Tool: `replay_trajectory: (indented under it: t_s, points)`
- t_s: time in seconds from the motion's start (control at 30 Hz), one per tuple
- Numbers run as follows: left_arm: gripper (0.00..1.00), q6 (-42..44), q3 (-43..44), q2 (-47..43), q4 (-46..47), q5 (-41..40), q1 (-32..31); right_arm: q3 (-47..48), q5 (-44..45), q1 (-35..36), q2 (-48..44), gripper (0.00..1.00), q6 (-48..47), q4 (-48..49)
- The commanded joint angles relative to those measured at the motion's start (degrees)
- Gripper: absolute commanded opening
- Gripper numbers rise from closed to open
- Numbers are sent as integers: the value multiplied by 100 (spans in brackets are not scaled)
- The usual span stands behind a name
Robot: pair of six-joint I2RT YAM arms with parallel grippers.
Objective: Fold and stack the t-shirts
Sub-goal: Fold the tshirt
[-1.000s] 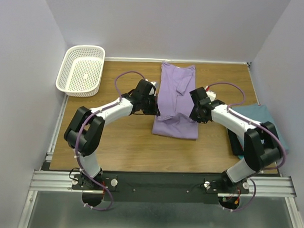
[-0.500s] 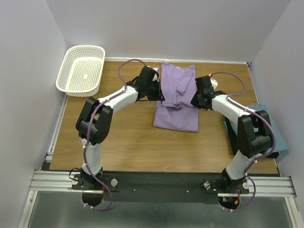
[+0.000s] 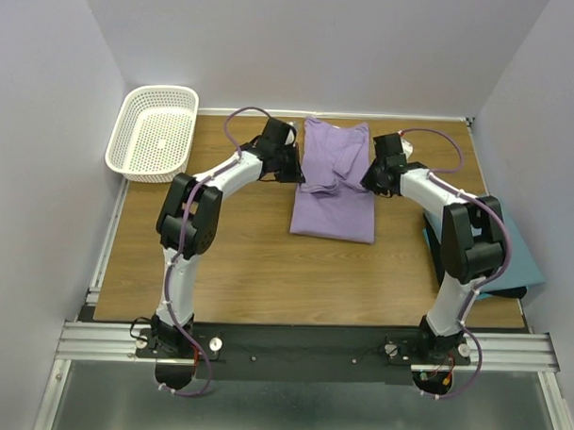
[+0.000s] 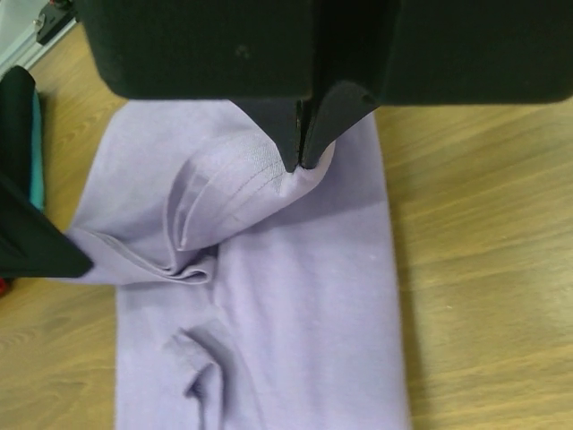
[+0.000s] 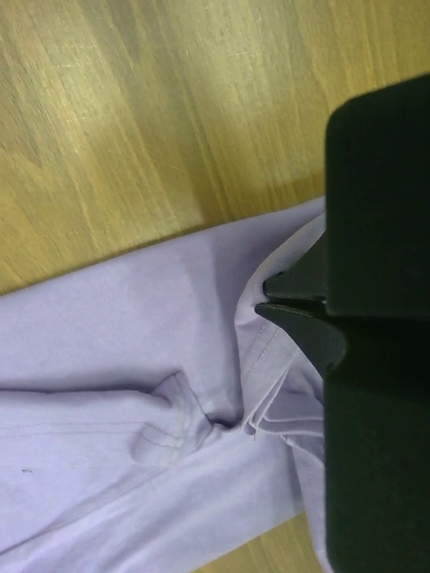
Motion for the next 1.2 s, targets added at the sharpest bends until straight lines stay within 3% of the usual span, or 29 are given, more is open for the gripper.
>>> replay_trajectory:
  t_s: [0.0, 0.33, 0.43, 0.5, 0.6, 0.63, 0.77, 1.0, 1.07, 1.17]
  points:
    - [0, 196, 390, 301, -140, 34, 138, 209, -167, -115, 217, 0, -2, 146]
    - [1, 319, 655, 530, -140, 175, 244, 279, -404, -239, 455, 0, 7, 313]
    - [12, 380, 786, 601, -115, 280, 270, 279, -475, -291, 499, 1, 24, 339]
    - [19, 450, 874, 610, -106, 332, 288, 305, -554, -335, 517, 9, 16, 374]
    - [27, 591, 1006, 601, -18, 500, 332, 367, -572, -388, 508, 32, -28, 392]
    - [32, 626, 1111, 584, -87, 474, 350, 411, -580, -405, 490, 48, -37, 383]
    - [34, 749, 1148, 443, -299, 219, 472, 438, -581, -467, 253, 75, -125, 383]
    - [32, 469, 393, -259, -247, -458, 473, 52, -520, -178, -248, 72, -371, 374]
    - [27, 311, -36, -435, -124, -388, 429, -106, -501, -20, -309, 64, -380, 383]
    - [20, 170, -609, -787, 236, -309, 219, -99, -519, 174, -205, 61, -432, 374]
